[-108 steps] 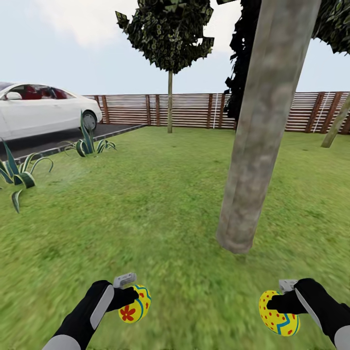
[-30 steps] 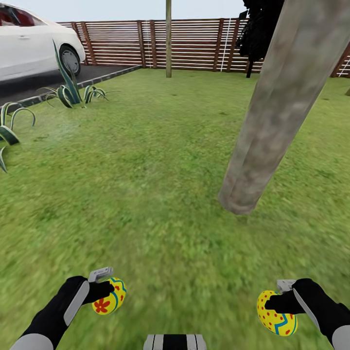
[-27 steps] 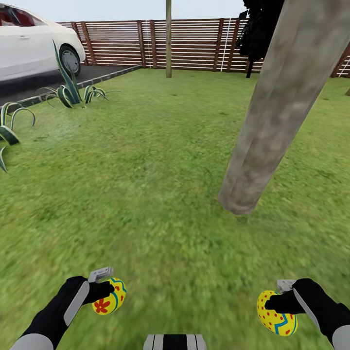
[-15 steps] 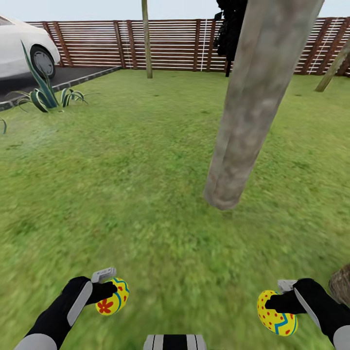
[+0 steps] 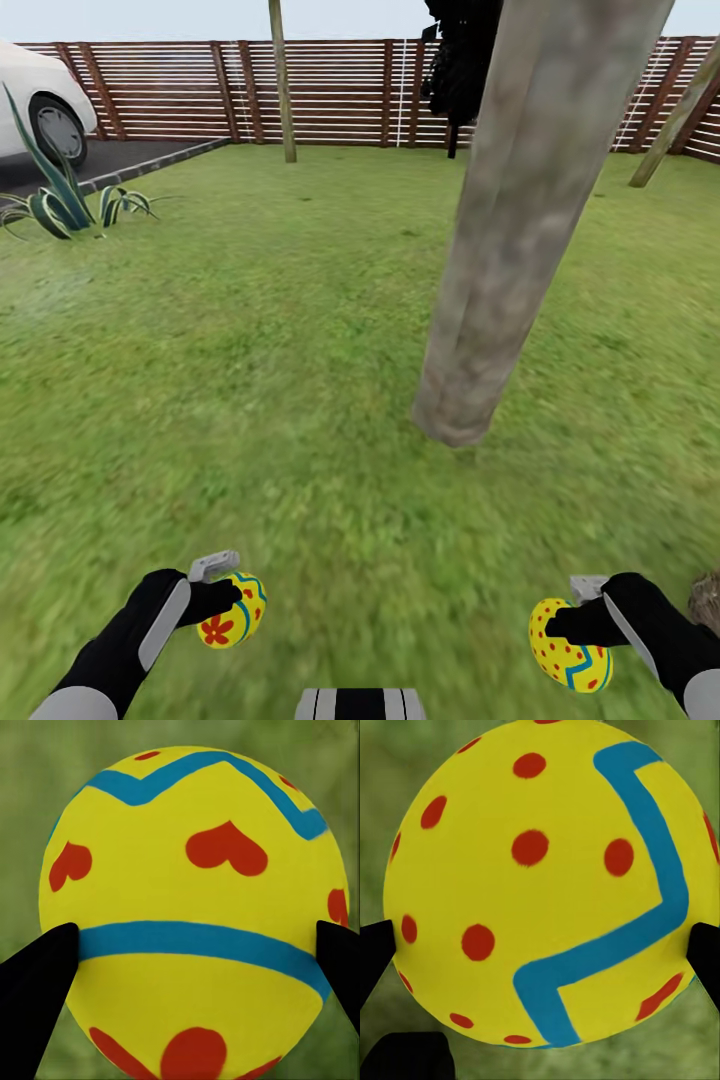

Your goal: Take the three Easter eggs out of the wicker basket on the lawn in the garden, then place them on the lawn next to a single tree (choose any tree) so that all three eggs are next to the same tree and none are left in the basket.

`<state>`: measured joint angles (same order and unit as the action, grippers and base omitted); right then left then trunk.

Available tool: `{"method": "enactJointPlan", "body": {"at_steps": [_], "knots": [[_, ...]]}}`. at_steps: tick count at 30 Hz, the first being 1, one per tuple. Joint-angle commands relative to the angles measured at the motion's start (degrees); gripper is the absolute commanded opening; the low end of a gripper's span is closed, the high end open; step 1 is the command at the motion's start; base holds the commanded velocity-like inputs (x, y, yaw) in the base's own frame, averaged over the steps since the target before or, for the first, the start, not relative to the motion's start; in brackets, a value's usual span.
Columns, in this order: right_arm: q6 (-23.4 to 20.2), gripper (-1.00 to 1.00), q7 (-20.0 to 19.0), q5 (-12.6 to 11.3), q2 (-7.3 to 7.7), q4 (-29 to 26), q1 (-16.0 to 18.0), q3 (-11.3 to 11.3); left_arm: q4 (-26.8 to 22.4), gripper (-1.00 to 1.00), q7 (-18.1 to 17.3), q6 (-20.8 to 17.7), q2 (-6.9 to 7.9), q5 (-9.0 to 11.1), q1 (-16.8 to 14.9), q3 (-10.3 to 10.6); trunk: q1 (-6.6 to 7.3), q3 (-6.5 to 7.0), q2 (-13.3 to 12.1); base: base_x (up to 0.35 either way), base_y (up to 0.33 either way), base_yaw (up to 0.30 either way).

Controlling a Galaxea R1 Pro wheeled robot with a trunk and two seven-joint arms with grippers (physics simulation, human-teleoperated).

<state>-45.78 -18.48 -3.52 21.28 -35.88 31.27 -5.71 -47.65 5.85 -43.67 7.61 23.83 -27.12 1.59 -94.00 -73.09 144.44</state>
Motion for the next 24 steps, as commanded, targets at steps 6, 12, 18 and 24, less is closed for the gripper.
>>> {"method": "enactJointPlan", "body": {"at_steps": [6, 12, 18, 24], "knots": [[-0.24, -1.00, 0.10, -0.34, 0.08, -0.12, 0.02, -0.29, -0.08, -1.00, 0.57, -0.19, 0.10, 0.66, 0.01, 0.17, -0.02, -0.05, 0.02, 0.309, 0.087, 0.000], [-0.18, -1.00, 0.11, -0.34, 0.16, -0.11, 0.02, -0.14, -0.16, -1.00, 0.75, -0.27, 0.05, 0.74, 0.01, 0.08, -0.02, -0.05, 0.02, 0.038, 0.006, 0.000], [-0.19, -1.00, 0.11, -0.34, 0.17, -0.10, 0.02, -0.18, -0.16, -1.00, 0.73, -0.19, 0.04, 0.90, -0.02, -0.09, -0.10, -0.71, 0.06, 0.000, 0.000, 0.000], [-0.19, -1.00, 0.11, -0.35, 0.14, -0.16, 0.02, -0.21, -0.16, -1.00, 0.75, -0.19, -0.12, 0.87, -0.01, -0.04, -0.26, -2.04, 0.14, 0.000, 0.000, 0.000]]}}
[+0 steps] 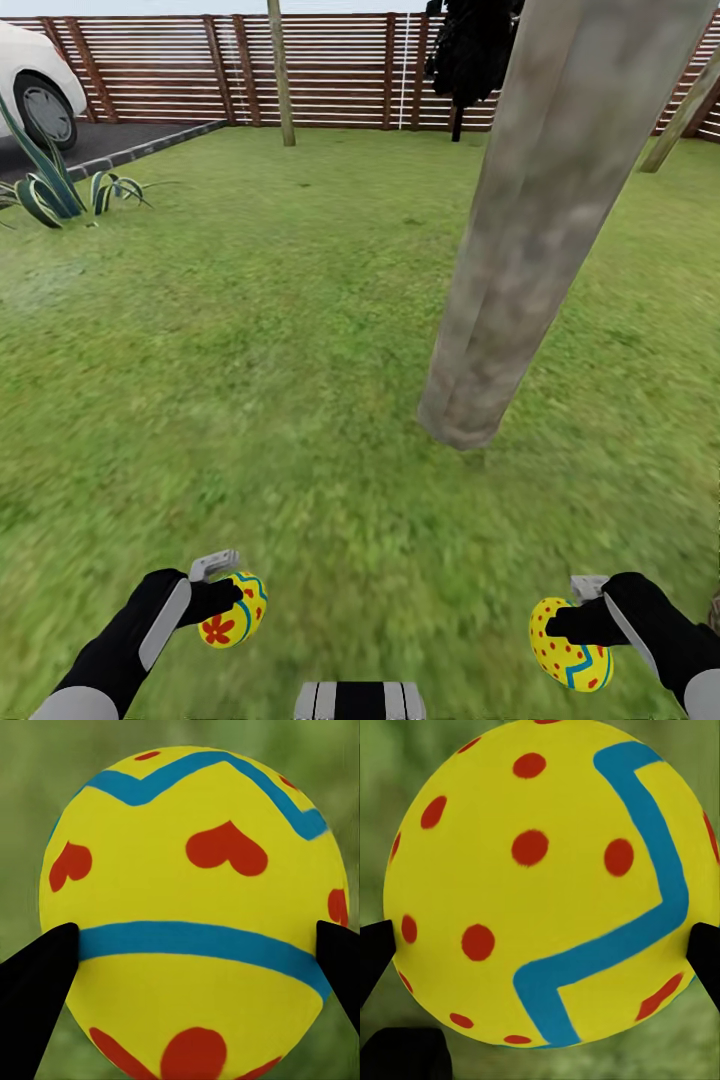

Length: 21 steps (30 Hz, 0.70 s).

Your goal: Take the three Easter eggs out of the wicker basket on the lawn in the garden, then place them on the lawn next to a single tree (choose any tree) so that all three eggs are next to the same tree and none are left in the basket.

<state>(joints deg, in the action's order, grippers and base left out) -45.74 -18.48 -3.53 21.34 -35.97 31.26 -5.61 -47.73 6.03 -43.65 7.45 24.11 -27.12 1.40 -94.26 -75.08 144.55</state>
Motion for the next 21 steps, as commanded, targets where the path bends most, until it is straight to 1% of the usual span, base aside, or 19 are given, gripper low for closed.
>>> {"method": "enactJointPlan", "body": {"at_steps": [1, 5, 20, 21], "knots": [[-0.26, -1.00, 0.11, -0.34, 0.06, -0.07, 0.03, -0.31, -0.09, -1.00, 0.56, -0.20, -0.36, 0.54, -0.01, 0.17, -0.01, -0.27, 0.04, 0.000, 0.000, 0.000], [-0.23, -1.00, 0.10, -0.33, 0.02, -0.07, 0.03, -0.36, -0.09, -1.00, 0.56, -0.22, -0.75, 0.33, -0.03, 0.10, -0.11, -1.16, 0.09, 0.000, 0.000, 0.000], [-0.31, -1.00, 0.11, -0.34, -0.03, -0.07, 0.03, -0.45, -0.09, -1.00, 0.65, -0.25, -0.77, 0.41, -0.01, 0.18, -0.50, -4.48, 0.29, 0.000, 0.000, 0.000], [-0.32, -1.00, 0.11, -0.34, -0.04, -0.07, 0.03, -0.45, -0.09, -1.00, 0.65, -0.23, -0.80, 0.43, -0.02, 0.18, -0.50, -4.48, 0.29, 0.000, 0.000, 0.000]]}}
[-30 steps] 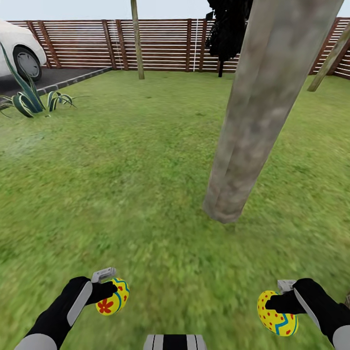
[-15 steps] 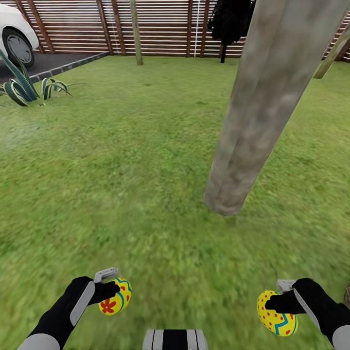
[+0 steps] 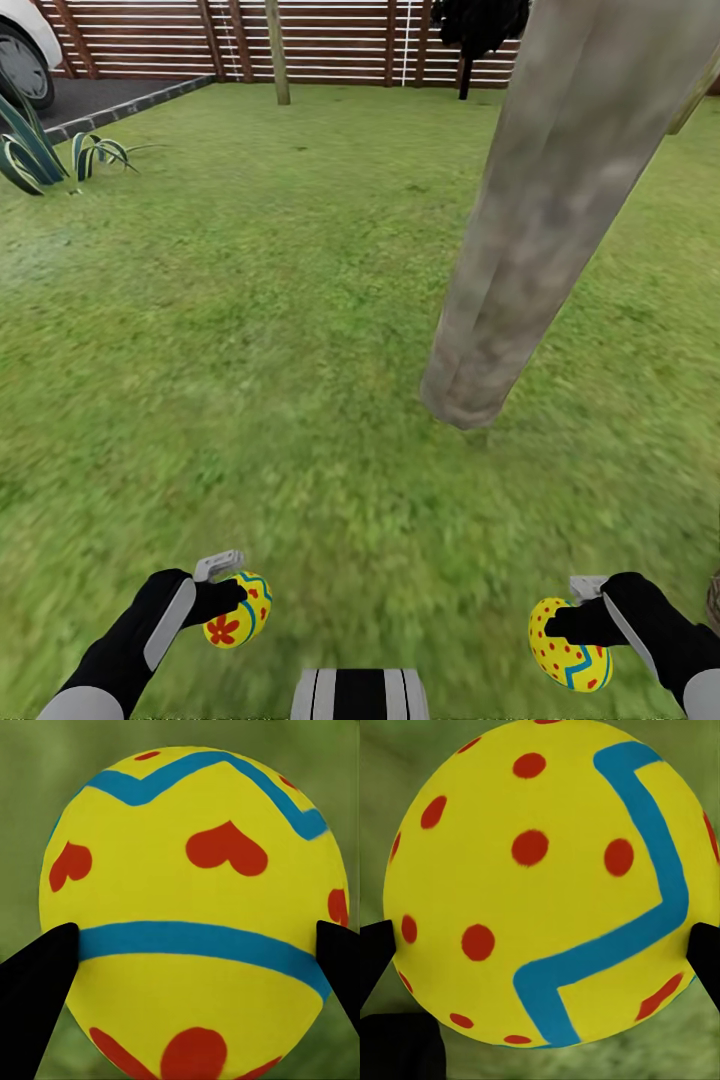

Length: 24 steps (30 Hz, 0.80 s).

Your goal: Take the three Easter eggs out of the wicker basket on the lawn in the garden, then place them on the lawn next to a single tree (choose any tree) so that all three eggs are next to the same tree and none are left in the basket.

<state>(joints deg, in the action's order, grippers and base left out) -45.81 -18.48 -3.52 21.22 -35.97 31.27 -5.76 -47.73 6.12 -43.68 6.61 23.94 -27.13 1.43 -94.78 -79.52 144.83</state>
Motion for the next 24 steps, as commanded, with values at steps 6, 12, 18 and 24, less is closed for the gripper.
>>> {"method": "enactJointPlan", "body": {"at_steps": [6, 12, 18, 24], "knots": [[-0.24, -1.00, 0.11, -0.25, 0.05, -0.07, 0.02, -0.37, 0.00, -1.00, 0.55, -0.18, -0.34, 0.59, -0.01, 0.15, -0.07, -0.71, 0.06, 0.000, 0.000, 0.000], [-0.24, -1.00, 0.11, -0.25, 0.05, -0.06, 0.02, -0.40, 0.23, -1.00, 0.56, -0.18, -0.37, 0.67, -0.02, 0.15, -0.17, -1.59, 0.11, 0.000, 0.000, 0.000], [-0.07, 1.00, 0.11, -0.25, 0.12, -0.27, 0.02, -0.31, 0.27, 1.00, 0.56, -0.10, -1.37, 0.58, 0.00, 0.15, -0.17, -1.59, 0.11, 0.000, 0.000, 0.000], [-0.15, 1.00, 0.15, -0.19, 0.05, -0.16, 0.02, -0.48, 0.27, 1.00, 0.73, -0.09, -1.86, 0.50, 0.02, 0.15, -0.17, -1.59, 0.11, 0.000, 0.000, 0.000]]}}
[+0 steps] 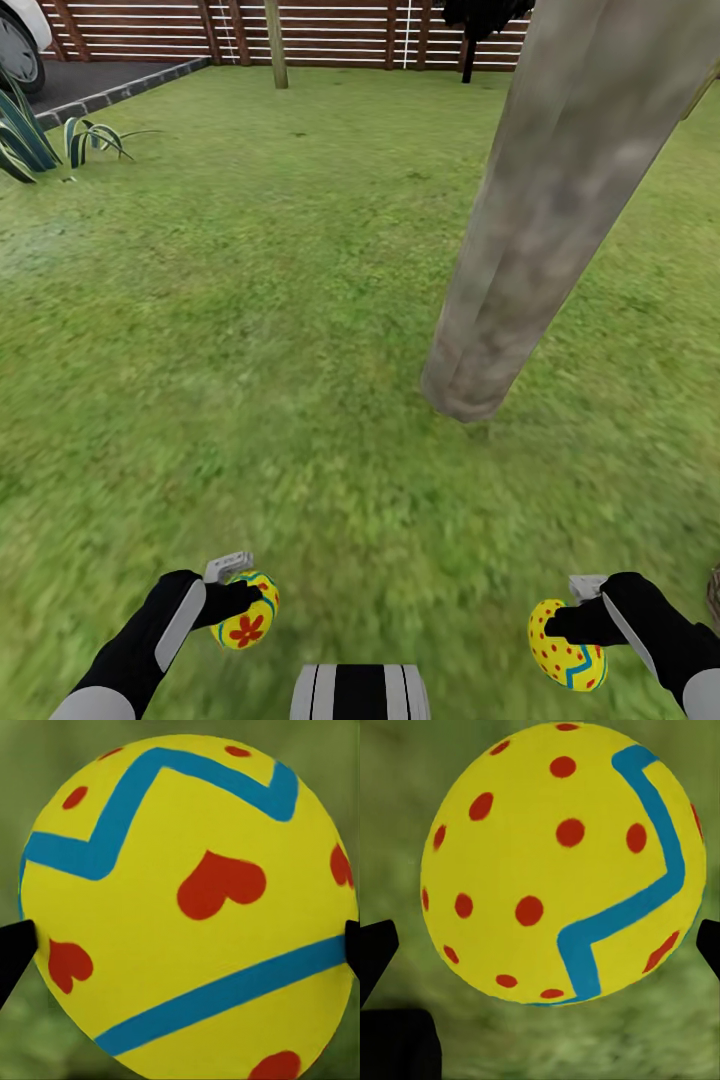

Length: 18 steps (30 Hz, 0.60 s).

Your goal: Take the three Easter eggs out of the wicker basket on the lawn in the garden, then place them on the lawn next to a single tree (choose any tree) so that all three eggs are next to the same tree and none are left in the basket.

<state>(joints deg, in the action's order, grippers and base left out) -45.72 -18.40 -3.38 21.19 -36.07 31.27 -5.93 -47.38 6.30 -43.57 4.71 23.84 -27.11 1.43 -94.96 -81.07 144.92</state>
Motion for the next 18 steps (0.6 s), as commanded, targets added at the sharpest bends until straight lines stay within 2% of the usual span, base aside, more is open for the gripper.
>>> {"method": "enactJointPlan", "body": {"at_steps": [1, 10, 18], "knots": [[-0.24, 1.00, 0.06, -0.32, 0.08, -0.06, 0.02, -0.30, -0.09, 1.00, 0.56, -0.22, 0.04, 0.62, -0.01, 0.15, 0.01, -0.04, 0.02, 0.000, 0.000, 0.000], [-0.33, 1.00, 0.12, -0.40, 0.01, -0.06, 0.02, -0.31, 0.13, 1.00, 0.38, -0.20, 0.04, 0.69, 0.01, 0.15, 0.01, -0.04, 0.02, 0.000, 0.000, 0.000], [-0.33, 1.00, 0.12, -0.40, -0.34, -0.06, 0.02, -0.30, 1.80, 1.00, 0.78, -0.19, -0.36, 0.49, -0.01, 0.07, 0.22, 1.73, -0.09, 0.000, 0.000, 0.000]]}}
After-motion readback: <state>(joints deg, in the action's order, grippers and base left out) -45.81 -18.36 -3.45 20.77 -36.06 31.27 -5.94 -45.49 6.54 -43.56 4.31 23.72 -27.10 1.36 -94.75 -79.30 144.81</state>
